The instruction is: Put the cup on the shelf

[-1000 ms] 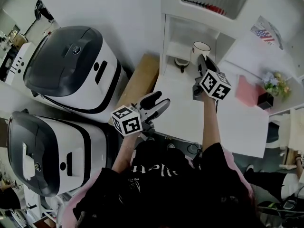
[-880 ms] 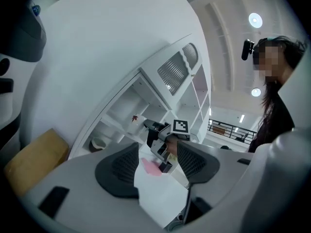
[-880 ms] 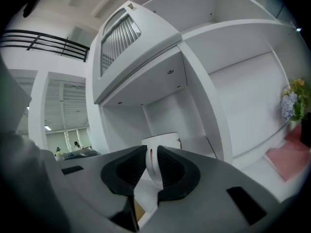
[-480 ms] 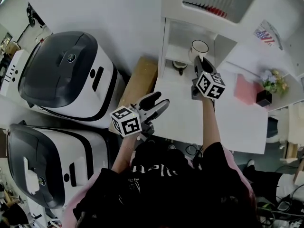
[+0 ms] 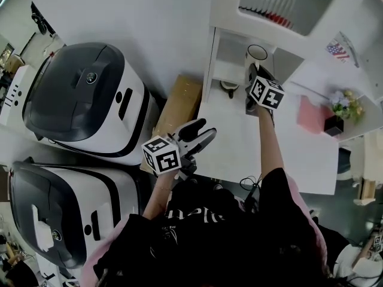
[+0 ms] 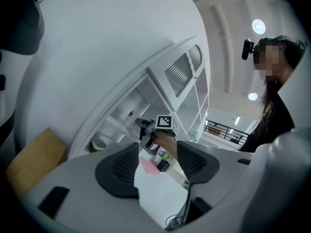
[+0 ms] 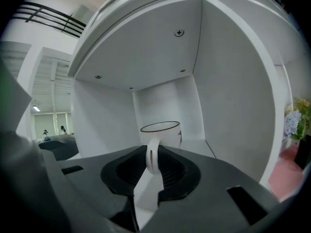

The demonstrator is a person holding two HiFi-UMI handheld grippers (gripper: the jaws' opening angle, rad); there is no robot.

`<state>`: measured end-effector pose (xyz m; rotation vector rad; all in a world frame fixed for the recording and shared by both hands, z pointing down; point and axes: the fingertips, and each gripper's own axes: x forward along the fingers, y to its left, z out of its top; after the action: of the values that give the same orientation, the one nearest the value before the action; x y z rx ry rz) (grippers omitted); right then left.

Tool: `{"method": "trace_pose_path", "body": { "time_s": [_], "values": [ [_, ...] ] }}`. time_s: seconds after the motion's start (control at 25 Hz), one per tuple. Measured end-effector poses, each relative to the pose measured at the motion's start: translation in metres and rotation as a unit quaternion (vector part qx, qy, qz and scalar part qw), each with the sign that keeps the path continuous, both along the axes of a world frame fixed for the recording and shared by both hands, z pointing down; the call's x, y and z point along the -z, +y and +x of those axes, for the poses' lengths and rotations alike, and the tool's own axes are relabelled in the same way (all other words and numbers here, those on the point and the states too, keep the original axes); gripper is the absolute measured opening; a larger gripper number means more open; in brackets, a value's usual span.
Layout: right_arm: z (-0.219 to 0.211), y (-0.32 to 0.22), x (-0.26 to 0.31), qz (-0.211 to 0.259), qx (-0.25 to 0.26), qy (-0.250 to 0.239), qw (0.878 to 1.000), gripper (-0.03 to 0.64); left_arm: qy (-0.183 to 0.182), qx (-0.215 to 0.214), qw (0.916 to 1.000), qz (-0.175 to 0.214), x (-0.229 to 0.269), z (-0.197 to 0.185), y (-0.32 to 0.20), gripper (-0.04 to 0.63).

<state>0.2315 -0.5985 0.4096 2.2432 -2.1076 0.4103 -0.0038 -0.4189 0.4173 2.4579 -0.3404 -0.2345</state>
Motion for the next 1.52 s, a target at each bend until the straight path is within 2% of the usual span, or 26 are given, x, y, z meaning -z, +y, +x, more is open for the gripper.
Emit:
{"method": "trace_pose_path", "body": {
  "time_s": [0.28,0.36,0.4,0.72,1.04,1.24,1.52],
  "values": [
    [0.002,-0.003,-0.01,-0.026,-0.01,-0.001,1.0,0.107,0.005,0.003,1.0,-0.006,-0.003,-0.01,-0.005,0.256],
    [-0.001,0.003,-0.018,-0.034,-0.011,-0.003,0.999,0.182,0.006,0.004,1.0,-0.007,-0.003,-0.013,-0.006,0.256],
    [-0.003,0.007,-0.02,-0.035,-0.011,-0.005,0.999,0.186,0.006,0.003,0.9999,-0.007,-0.003,-0.013,-0.006,0.256],
    [-0.045,0.058,-0.023,-0.032,0.03,-0.012,0.999,0.186,0.013,-0.014,0.9998,-0.007,-0.002,-0.02,0.002,0.253],
    [-0.121,0.141,-0.018,-0.003,0.086,-0.044,0.995,0.184,0.007,-0.051,0.9986,-0.005,-0.008,-0.026,0.02,0.247],
    [-0.145,0.188,-0.021,0.007,0.079,-0.066,0.995,0.173,-0.004,-0.071,0.9974,-0.01,-0.022,-0.026,0.035,0.242],
    [-0.154,0.232,-0.013,0.012,0.067,-0.069,0.995,0.152,0.005,-0.09,0.9958,-0.014,-0.019,-0.013,0.057,0.235]
  ]
}}
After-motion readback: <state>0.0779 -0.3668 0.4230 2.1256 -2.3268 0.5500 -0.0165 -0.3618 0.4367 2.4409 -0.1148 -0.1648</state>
